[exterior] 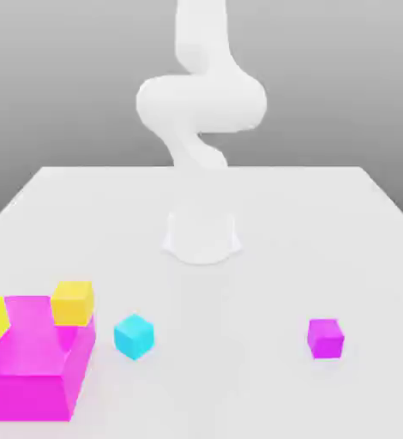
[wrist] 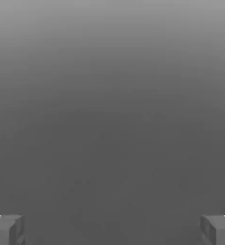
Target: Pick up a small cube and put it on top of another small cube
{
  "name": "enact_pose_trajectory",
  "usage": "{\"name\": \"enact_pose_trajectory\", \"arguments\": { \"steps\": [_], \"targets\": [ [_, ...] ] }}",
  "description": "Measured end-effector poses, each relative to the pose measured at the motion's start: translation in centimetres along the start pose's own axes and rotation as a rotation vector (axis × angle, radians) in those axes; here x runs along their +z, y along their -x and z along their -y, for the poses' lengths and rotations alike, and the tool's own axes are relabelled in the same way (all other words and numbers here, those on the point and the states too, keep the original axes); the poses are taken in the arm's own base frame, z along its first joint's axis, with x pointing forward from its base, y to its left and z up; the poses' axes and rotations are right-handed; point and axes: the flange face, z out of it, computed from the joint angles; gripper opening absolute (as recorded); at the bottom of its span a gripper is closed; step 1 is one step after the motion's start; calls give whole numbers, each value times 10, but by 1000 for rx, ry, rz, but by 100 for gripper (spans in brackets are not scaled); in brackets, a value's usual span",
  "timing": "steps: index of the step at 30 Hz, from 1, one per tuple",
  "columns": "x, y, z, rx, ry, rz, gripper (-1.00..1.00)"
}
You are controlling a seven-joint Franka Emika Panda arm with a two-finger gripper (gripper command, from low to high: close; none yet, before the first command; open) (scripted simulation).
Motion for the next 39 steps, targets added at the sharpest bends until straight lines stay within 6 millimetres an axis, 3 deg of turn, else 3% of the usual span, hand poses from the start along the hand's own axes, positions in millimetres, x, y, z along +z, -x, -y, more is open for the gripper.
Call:
{"name": "enact_pose_trajectory", "arguments": {
  "steps": [5, 10, 13, 16, 19, 21, 28, 29, 35, 39],
  "targets": [
    [123, 19, -46, 73, 166, 129, 0],
    [223, 59, -114, 150, 333, 255, 0],
    [270, 86, -173, 246, 436, 294, 0],
    [304, 116, -245, 387, 538, 305, 0],
    [318, 149, -312, 543, 628, 307, 0],
    [322, 159, -330, 604, 655, 302, 0],
    [364, 189, -358, 609, 661, 304, 0],
    [367, 191, -360, 609, 661, 304, -100],
    [369, 192, -361, 609, 661, 304, -100],
    [352, 180, -348, 609, 661, 304, -100]
  ]
}}
